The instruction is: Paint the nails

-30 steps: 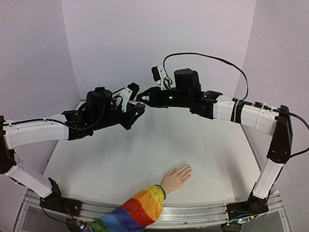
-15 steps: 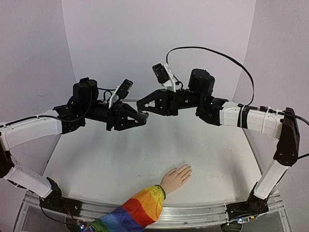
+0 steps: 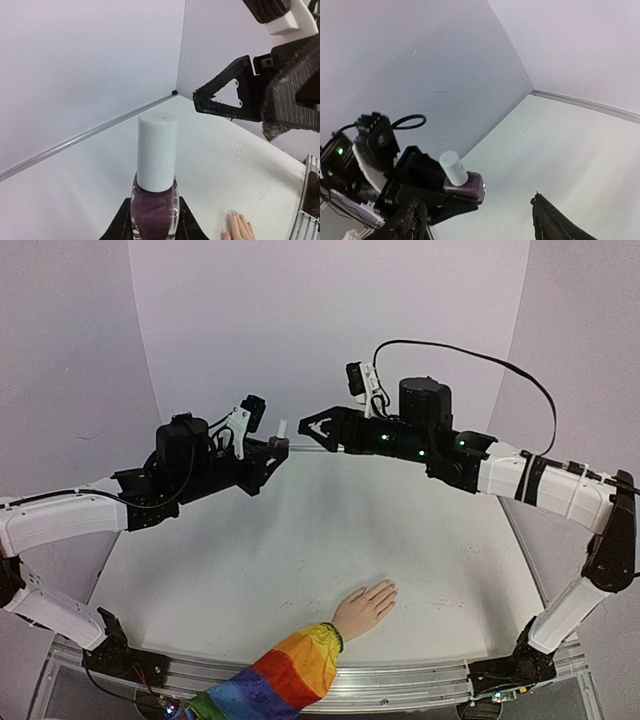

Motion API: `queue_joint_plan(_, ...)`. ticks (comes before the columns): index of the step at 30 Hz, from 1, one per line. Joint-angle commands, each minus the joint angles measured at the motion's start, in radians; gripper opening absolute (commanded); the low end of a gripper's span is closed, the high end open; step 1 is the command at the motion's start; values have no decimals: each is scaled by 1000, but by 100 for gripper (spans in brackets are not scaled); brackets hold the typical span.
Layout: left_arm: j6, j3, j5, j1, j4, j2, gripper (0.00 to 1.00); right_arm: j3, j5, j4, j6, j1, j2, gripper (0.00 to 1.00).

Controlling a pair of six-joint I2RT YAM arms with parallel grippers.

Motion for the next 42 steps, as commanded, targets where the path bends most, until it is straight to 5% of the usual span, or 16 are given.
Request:
queue_joint_plan(1,29,49,-162,-14,23,29,0,129,149,-53,92,28,75,70)
queue_joint_plan(11,43,73,-165,-46,20,58,0,301,116,-109,109,57,213,51)
queue_joint_plan(24,30,65,-97,-49,17,46,0,330,9,-98,33,61,245,6)
queue_joint_plan(27,25,60,198,-13,17,21,0,268,-221,-11,-74,34,197,0)
queue_joint_plan(30,-43,62,888,70,84,-8,0,144,-982,318,-66,-14,167,0)
queue_joint_plan(31,-94,74,1082,74,126,-6,0,131,-1050,387,-5,-14,163,0)
queue_joint_plan(33,-177,116,1232,75,139,14,0,133,-1112,392,33,-8,161,0)
queue_joint_plan(36,-175,96,1180,74,141,2,0,86,-1057,390,27,-5,129,0)
queue_joint_plan(40,-116,33,848,75,134,-26,0,78,-827,312,-5,-22,85,1)
queue_joint_plan(42,-80,8,589,65,118,-44,0,85,-596,152,-73,-41,48,40)
